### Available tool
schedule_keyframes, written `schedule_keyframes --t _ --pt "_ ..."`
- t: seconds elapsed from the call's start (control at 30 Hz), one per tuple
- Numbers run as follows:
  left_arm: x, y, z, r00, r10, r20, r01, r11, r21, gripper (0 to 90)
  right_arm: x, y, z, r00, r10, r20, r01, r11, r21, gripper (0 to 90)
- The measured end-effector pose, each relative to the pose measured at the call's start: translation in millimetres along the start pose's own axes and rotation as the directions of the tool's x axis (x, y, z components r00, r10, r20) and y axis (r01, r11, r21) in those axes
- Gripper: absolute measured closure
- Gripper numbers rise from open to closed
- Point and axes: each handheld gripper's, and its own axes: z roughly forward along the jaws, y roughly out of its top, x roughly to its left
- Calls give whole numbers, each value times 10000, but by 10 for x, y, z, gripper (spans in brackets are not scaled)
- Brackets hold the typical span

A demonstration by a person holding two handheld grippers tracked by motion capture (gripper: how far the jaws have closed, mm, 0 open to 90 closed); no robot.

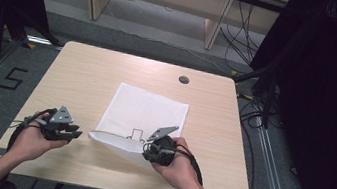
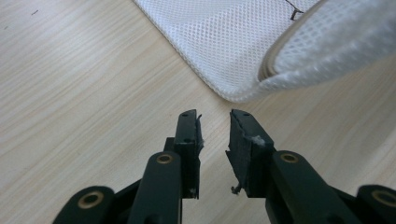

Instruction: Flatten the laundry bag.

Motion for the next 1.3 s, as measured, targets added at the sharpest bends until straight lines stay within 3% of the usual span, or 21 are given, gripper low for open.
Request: schedule_keyframes --t 0.2,0.27,0.3,0.33,0.4,0.67,0.73,0.8,0.93,1.03,1.13,1.2,1.23,1.3 --pt "0 0 3 10000 -17 -28 17 10000 -11 724 -4 -68 17 9999 157 57 -159 9993 331 879" --pt "-1 2 1 10000 0 -32 0 10000 -4 724 -15 -92 26 10000 -7 18 6 9996 289 878" --pt "-6 2 -1 10000 -59 -32 59 10000 -8 723 -5 -106 23 9997 239 2 -239 9989 412 878" --pt "-10 1 5 9999 -154 29 154 9999 -25 722 -24 -116 29 10000 -63 -30 64 9995 323 878" --pt "-5 10 5 10000 81 -15 -81 10000 16 722 -21 -158 32 9999 104 26 -106 9987 503 876" --pt "-31 19 24 10000 94 18 -93 10000 -19 718 -38 -238 64 9998 214 -4 -213 9981 586 872" --pt "-46 21 35 9999 -61 81 61 10000 -40 716 -38 -262 91 10000 57 -73 -52 9979 640 871" --pt "-48 22 40 9999 -74 106 75 10000 -48 715 -11 -283 105 9995 294 -115 -284 9963 815 870" --pt "-68 24 62 9999 -109 55 109 9999 -58 713 -9 -307 136 9997 181 -147 -168 9964 836 869" --pt "-67 34 58 9997 205 121 -205 9998 -8 711 -4 -332 152 9995 176 -244 -153 9957 917 866" --pt "-91 35 74 9998 4 203 -3 10000 -14 707 3 -346 153 9991 328 -273 -299 9942 1028 865" --pt "-90 43 77 9996 260 130 -259 9997 -9 700 -13 -358 167 9996 87 -265 -60 9952 974 863" --pt "-111 39 91 9998 -15 204 17 10000 -97 698 -2 -371 169 9994 166 -301 -134 9946 1031 861" --pt "-106 51 87 9994 315 175 -314 9995 -27 696 7 -381 168 9994 189 -278 -157 9936 1117 853"
